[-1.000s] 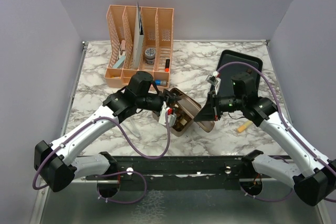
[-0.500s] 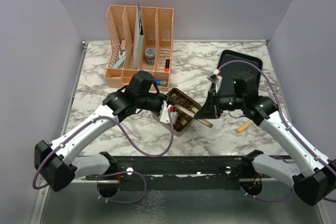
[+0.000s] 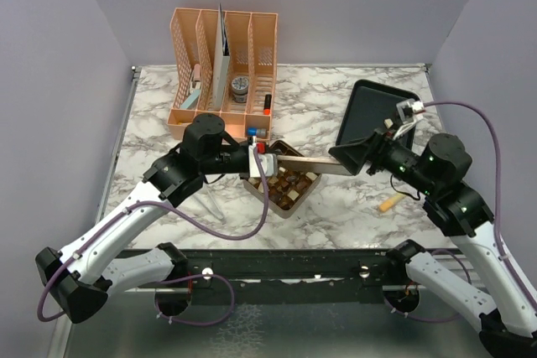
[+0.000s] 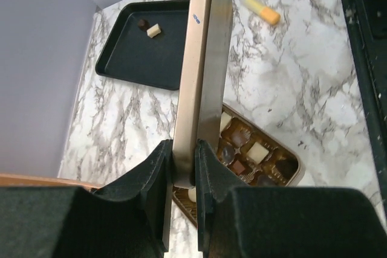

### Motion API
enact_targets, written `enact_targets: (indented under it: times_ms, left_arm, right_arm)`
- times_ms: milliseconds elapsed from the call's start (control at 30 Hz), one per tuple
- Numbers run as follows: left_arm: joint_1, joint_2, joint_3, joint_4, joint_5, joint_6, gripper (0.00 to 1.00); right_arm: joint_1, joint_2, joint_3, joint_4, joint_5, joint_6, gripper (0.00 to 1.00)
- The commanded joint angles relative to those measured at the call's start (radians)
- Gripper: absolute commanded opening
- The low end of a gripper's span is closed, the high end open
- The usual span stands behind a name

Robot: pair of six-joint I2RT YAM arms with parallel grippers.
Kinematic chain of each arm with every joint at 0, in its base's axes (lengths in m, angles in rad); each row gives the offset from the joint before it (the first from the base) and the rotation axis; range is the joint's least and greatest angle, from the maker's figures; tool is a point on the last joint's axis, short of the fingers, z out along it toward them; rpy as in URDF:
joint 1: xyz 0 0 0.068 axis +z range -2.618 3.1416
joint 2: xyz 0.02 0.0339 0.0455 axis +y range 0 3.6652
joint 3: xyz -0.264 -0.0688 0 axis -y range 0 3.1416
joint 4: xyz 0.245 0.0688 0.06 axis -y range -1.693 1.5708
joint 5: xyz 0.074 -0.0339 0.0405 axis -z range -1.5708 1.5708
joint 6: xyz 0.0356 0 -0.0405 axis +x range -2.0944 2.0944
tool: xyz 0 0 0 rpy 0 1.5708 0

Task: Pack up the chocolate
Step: Pick up the box lid from the center of the board.

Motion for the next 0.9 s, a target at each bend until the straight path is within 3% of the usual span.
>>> enact_targets:
  times_ms: [0, 33, 67, 367, 567, 733, 867]
  left_arm:
    - [-0.003, -0.005, 0.051, 0.094, -0.05, -0.249, 0.0]
    - [-0.004, -0.009, 0.048, 0.116, -0.07, -0.297, 0.0]
    - [-0.003, -0.011, 0.047, 0.133, -0.081, -0.335, 0.0]
    - [0.013, -0.031, -0.025, 0.295, -0.312, -0.755, 0.03]
    - [0.038, -0.086, -0.109, 0.401, -0.39, -1.041, 0.13]
    - [0.095, -0.061, -0.058, 0.273, -0.361, -1.229, 0.13]
    - [0.182, -0.04, -0.06, 0.241, -0.239, -1.346, 0.12]
  right_arm:
    - [0.006, -0.069, -0.026, 0.055, 0.211, 0.073, 0.86]
    - [0.006, -0.088, -0.031, 0.055, 0.234, 0.084, 0.97]
    - [0.006, -0.109, -0.04, 0.061, 0.254, 0.097, 1.0]
    - [0.006, -0.26, -0.111, 0.063, 0.455, 0.199, 1.0]
    - [0.006, -0.288, -0.18, 0.068, 0.441, 0.233, 0.98]
    - [0.006, -0.273, -0.255, 0.05, 0.373, 0.273, 0.96]
    - [0.006, -0.274, -0.317, 0.053, 0.34, 0.334, 0.95]
